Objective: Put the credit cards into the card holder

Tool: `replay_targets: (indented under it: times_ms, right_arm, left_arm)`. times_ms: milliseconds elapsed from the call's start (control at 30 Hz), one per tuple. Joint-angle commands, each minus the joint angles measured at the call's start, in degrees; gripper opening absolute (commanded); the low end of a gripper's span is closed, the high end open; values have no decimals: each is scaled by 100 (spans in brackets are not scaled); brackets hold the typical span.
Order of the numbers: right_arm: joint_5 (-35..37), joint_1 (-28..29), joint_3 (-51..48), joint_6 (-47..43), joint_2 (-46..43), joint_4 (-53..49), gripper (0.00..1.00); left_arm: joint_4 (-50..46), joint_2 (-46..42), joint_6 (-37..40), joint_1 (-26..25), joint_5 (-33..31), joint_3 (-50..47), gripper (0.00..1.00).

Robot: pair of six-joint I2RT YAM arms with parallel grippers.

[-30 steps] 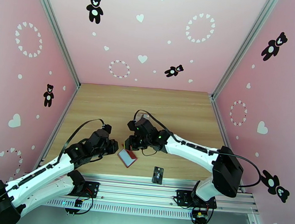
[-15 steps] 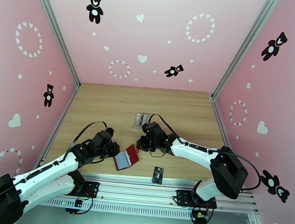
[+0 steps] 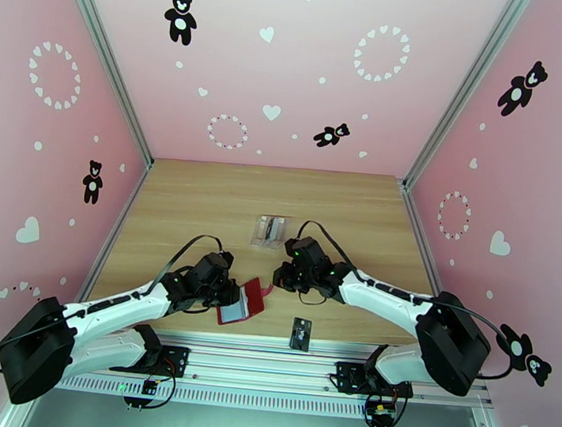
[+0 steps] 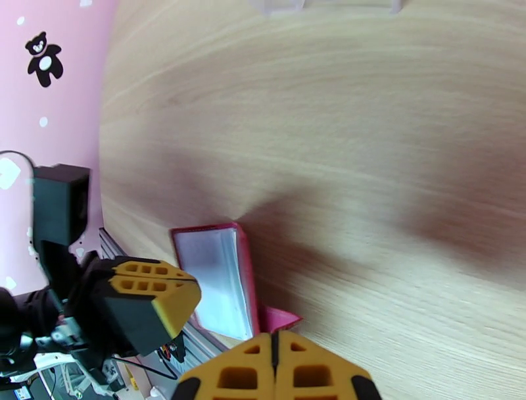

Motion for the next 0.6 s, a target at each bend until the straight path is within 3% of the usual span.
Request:
replay_targets:
  times_ms: [0,200,567]
  right_arm:
    - [244,-108,-372,-50,-236,-157,0]
    - [327,-134,-762,71,-346,46,0]
    - [798,-307,-890,-218,-606,-537,0]
  left_arm:
    - [254,227,-23,-38,-228,-144,7]
    - [613,708,-21,-37,-154,-114,6]
    - [519,933,78,-37,-203,150,6]
